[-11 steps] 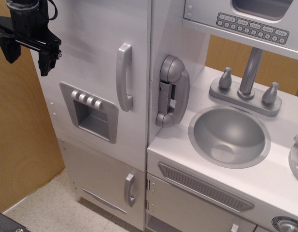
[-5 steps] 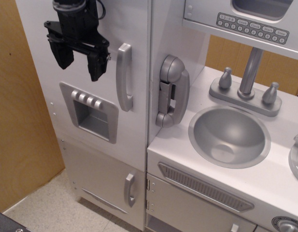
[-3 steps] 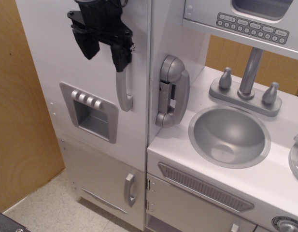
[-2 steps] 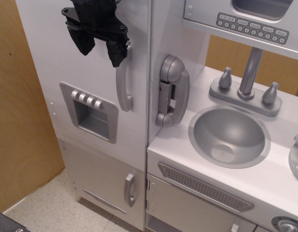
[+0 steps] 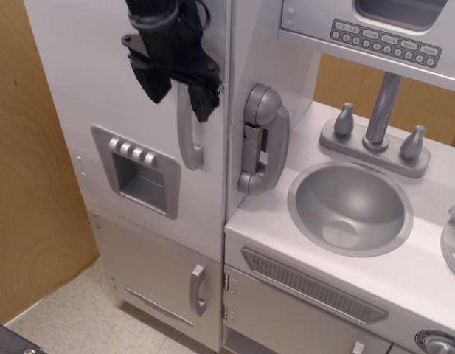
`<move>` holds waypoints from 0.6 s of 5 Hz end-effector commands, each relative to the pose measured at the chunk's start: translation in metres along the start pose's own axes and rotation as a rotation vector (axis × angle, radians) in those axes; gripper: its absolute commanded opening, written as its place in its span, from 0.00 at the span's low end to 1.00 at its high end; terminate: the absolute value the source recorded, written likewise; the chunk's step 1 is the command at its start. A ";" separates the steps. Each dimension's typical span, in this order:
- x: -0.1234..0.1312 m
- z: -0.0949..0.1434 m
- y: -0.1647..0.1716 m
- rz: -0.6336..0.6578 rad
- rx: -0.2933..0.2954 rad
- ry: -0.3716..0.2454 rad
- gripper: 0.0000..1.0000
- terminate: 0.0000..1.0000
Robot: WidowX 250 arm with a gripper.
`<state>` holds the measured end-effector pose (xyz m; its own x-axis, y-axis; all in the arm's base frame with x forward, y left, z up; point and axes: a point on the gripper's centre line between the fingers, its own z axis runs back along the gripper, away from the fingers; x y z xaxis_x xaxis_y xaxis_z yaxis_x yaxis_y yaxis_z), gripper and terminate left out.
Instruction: Open fridge
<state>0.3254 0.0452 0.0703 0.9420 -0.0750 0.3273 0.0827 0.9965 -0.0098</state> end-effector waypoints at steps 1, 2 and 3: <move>0.006 -0.003 -0.001 0.065 0.085 -0.170 0.00 0.00; 0.006 -0.011 0.001 0.141 0.138 -0.258 0.00 0.00; 0.005 -0.013 0.001 0.177 0.136 -0.254 0.00 0.00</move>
<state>0.3311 0.0467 0.0491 0.8451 0.0935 0.5264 -0.1324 0.9905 0.0366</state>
